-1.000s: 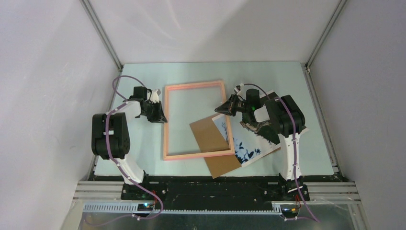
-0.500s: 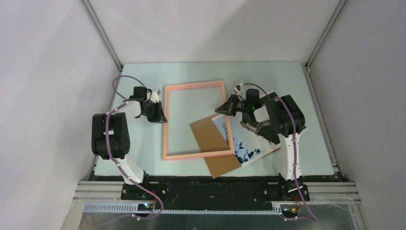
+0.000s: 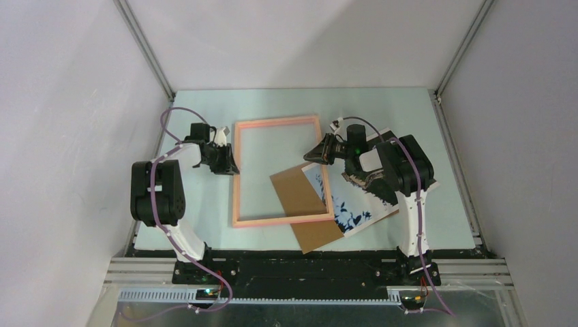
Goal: Put the photo into the frame
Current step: Place the photo frame item in the photo frame.
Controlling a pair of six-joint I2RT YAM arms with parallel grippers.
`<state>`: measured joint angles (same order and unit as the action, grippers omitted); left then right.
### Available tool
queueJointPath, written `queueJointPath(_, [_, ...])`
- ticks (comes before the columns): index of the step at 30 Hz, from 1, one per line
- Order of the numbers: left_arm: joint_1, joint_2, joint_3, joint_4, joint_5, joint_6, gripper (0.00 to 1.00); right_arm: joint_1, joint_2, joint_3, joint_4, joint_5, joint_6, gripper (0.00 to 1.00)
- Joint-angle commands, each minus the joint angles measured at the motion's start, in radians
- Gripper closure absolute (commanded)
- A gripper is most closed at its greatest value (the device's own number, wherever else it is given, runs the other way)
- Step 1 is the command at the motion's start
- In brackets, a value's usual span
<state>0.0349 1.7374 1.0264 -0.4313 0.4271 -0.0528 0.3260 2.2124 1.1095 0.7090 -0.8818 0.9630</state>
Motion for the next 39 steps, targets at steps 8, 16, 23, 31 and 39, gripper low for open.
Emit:
queueJointPath(8, [-0.01, -0.051, 0.009, -0.001, 0.004, 0.01, 0.39, 0.004, -0.059, 0.034, -0.067, 0.027, -0.08, 0.79])
queueJointPath(16, [-0.023, -0.1, 0.073, -0.012, -0.027, 0.037, 0.13, 0.004, -0.069, 0.038, -0.095, 0.033, -0.101, 0.78])
queueJointPath(23, [-0.138, -0.102, 0.191, -0.024, -0.072, 0.047, 0.08, 0.007, -0.073, 0.038, -0.106, 0.037, -0.116, 0.78])
queueJointPath(31, [-0.347, 0.018, 0.371, -0.028, -0.094, 0.031, 0.08, 0.011, -0.069, 0.041, -0.113, 0.04, -0.12, 0.78])
queueJointPath(39, [-0.481, 0.146, 0.444, -0.027, -0.087, 0.01, 0.09, 0.01, -0.073, 0.041, -0.131, 0.044, -0.136, 0.78])
